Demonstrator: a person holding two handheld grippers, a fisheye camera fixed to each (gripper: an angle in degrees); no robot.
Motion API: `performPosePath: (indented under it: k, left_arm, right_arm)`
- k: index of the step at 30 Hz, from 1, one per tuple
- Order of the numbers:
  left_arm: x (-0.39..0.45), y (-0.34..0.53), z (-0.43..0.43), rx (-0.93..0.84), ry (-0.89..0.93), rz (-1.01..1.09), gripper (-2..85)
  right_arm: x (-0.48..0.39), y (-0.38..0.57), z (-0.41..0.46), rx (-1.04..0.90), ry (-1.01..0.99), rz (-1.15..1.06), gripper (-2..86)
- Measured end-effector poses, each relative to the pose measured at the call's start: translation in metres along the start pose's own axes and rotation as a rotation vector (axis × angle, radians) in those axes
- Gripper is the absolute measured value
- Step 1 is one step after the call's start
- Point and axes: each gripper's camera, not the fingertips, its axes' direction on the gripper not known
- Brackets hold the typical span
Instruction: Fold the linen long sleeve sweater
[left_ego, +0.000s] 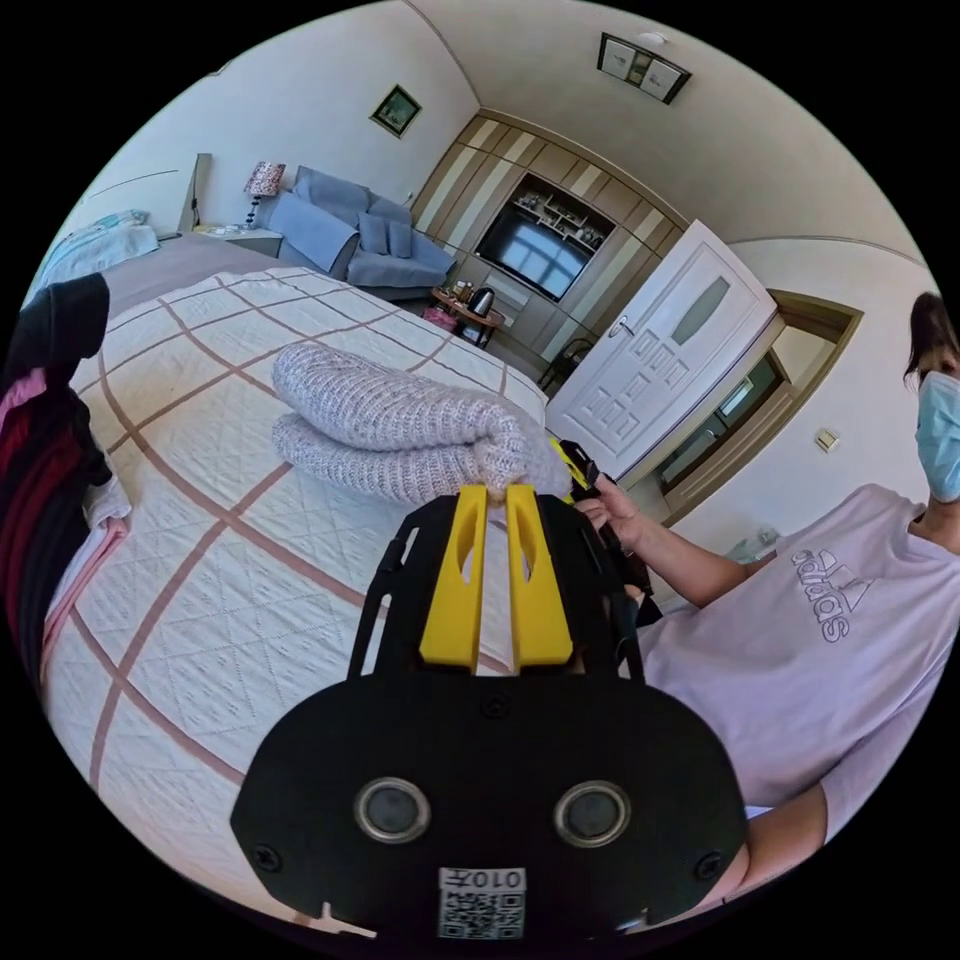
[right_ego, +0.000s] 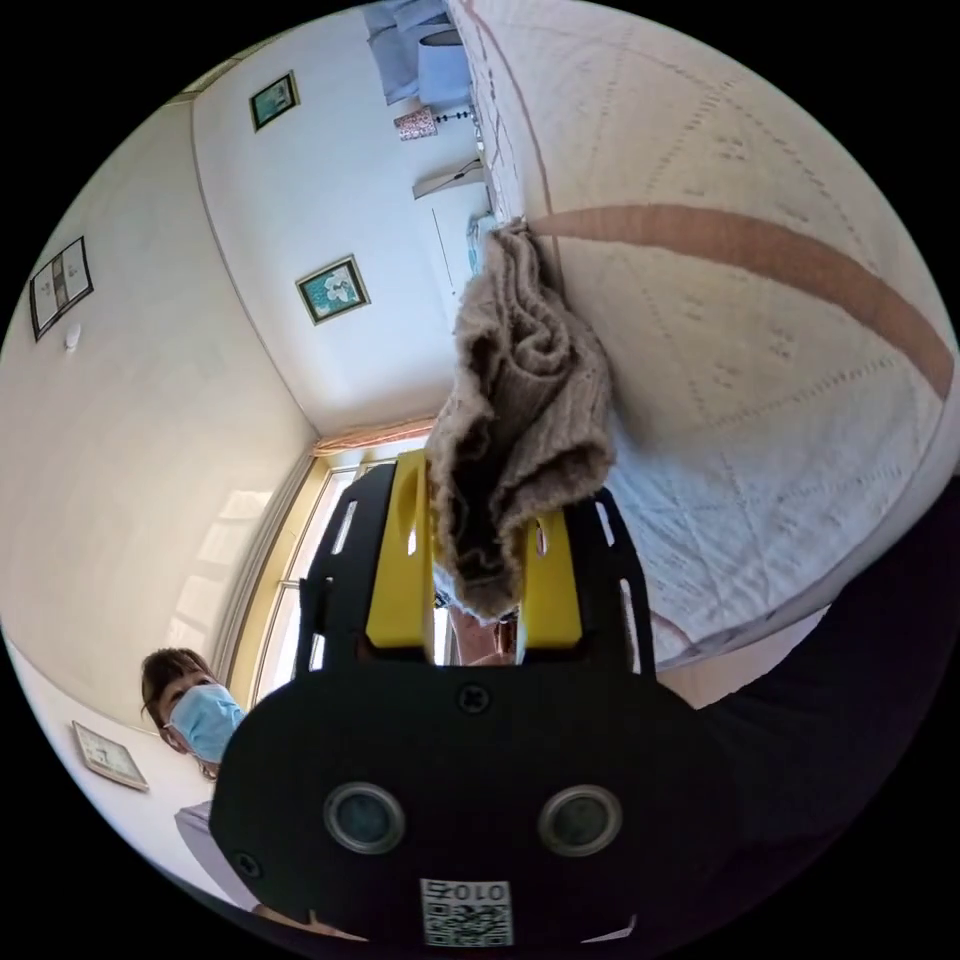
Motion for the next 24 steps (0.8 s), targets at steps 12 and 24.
performPosePath:
  k: [12, 24]
  left_arm:
    - [-0.083, 0.085, 0.022, 0.085, 0.249, -0.345, 11.5]
    - [-0.117, 0.097, 0.080, 0.330, 0.457, -0.668, 18.4]
  right_arm:
    - [-0.034, -0.036, -0.014, -0.042, -0.013, -0.007, 6.8]
    - [-0.037, -0.045, -0.022, -0.054, -0.019, 0.002, 6.8]
